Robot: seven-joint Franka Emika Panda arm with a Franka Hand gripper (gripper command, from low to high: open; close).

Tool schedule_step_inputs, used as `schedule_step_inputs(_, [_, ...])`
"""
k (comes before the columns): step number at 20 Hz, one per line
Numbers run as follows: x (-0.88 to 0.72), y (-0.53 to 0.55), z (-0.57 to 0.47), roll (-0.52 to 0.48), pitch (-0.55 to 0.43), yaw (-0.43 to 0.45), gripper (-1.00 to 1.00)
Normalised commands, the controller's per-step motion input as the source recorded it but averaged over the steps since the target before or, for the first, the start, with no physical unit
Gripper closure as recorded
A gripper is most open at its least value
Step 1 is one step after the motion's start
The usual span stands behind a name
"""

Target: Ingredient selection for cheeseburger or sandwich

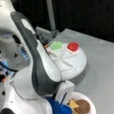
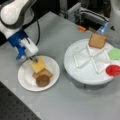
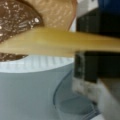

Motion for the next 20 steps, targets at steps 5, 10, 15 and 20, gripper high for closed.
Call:
schedule_step_inputs(5, [0.33, -0.13, -0.08, 0.159, -0.062, 0.113, 1.0])
schedule_step_inputs(10, [0.34, -0.08, -0.13, 0.167, -0.096, 0.093, 1.0])
schedule_step_inputs(15, [0.3, -0.07, -0.16, 0.19, -0.117, 0.076, 1.0])
schedule_step_inputs(20, [0.24, -0.09, -0.09, 0.215, -0.115, 0.06, 1.0])
